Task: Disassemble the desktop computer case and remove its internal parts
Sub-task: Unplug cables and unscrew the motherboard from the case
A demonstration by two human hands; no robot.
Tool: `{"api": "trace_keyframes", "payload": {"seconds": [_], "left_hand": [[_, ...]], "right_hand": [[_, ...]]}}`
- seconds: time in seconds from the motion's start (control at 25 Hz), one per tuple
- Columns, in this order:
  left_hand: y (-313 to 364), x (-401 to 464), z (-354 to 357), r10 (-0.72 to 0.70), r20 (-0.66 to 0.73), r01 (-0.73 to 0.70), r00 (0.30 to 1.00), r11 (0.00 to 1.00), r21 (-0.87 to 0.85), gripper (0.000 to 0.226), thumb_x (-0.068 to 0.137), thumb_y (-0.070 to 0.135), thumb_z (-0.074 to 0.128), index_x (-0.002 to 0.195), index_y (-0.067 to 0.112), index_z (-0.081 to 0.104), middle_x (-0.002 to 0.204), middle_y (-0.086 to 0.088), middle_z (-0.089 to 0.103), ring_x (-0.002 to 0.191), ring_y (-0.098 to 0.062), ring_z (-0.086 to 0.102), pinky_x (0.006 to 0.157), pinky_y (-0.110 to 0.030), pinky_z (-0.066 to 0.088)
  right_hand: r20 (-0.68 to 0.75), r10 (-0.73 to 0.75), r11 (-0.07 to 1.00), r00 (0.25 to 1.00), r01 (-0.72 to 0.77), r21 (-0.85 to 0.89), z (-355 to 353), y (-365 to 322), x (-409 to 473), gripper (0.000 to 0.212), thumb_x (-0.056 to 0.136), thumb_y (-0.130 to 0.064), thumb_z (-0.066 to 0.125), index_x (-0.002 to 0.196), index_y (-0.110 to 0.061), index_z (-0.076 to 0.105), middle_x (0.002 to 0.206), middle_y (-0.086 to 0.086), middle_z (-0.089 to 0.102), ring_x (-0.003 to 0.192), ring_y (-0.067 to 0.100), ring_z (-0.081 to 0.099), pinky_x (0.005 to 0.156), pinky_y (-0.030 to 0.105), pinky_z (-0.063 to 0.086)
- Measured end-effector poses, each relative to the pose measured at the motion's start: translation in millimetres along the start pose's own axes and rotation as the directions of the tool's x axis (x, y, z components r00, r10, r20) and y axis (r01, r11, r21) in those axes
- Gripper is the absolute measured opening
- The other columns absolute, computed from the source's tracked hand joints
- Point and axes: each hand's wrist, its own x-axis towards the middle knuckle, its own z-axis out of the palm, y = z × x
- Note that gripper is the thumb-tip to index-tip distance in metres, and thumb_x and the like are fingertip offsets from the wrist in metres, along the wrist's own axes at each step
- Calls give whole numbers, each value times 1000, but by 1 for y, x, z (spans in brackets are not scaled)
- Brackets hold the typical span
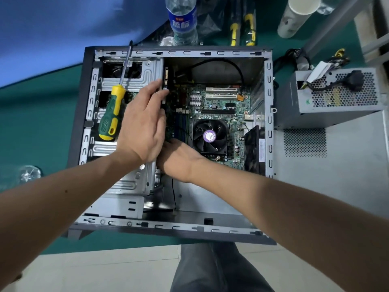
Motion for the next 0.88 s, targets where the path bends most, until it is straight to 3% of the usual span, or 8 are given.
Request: {"api": "trace_keyframes", "payload": {"seconds": [0.08, 0.24, 0.48, 0.72, 0.88], "left_hand": [[0, 1, 0, 4, -5, -4, 1000, 1000, 3, 45, 95, 14, 37, 138, 3, 47, 151, -14, 37, 139, -28, 36, 112, -43, 31], [0, 1, -1, 0, 1, 0, 1000, 1000, 9, 45, 95, 15, 37, 138, 4, 47, 151, -13, 36, 139, -28, 35, 111, -45, 32], [-2, 1, 2, 11, -9, -11, 1000, 1000, 23, 45, 95, 16, 37, 137, 5, 47, 150, -13, 36, 138, -27, 35, 111, -41, 31], [-3, 1, 1, 7, -12, -7, 1000, 1000, 29, 45, 95, 17, 38, 137, 6, 47, 151, -12, 36, 138, -26, 35, 111, -40, 31], [-3, 0, 2, 9, -9, -9, 1000, 1000, 28, 45, 95, 17, 38, 137, 6, 47, 151, -12, 36, 138, -27, 35, 110, -40, 31]], "right_hand": [[-11, 22, 997, 1000, -22, -67, 8, 0, -2, 25, 91, -8, 47, 107, -11, 67, 115, 5, 62, 111, 28, 53, 85, 34, 38], [-29, 130, 991, 991, -130, 24, 19, -12, -3, 24, 86, -8, 52, 103, -13, 68, 111, 2, 62, 111, 27, 50, 91, 37, 37], [-94, 222, 975, 971, -223, -4, 27, -26, -3, 24, 87, -16, 54, 106, -17, 68, 111, 0, 61, 112, 24, 50, 89, 37, 38], [-56, 206, 979, 977, -206, 6, 21, -25, 0, 24, 90, -17, 53, 109, -18, 67, 117, 1, 59, 115, 25, 47, 92, 37, 38], [-116, 203, 978, 972, -195, 77, 5, -20, -7, 26, 86, -9, 55, 108, -11, 68, 116, 5, 61, 117, 27, 46, 96, 39, 36]]}}
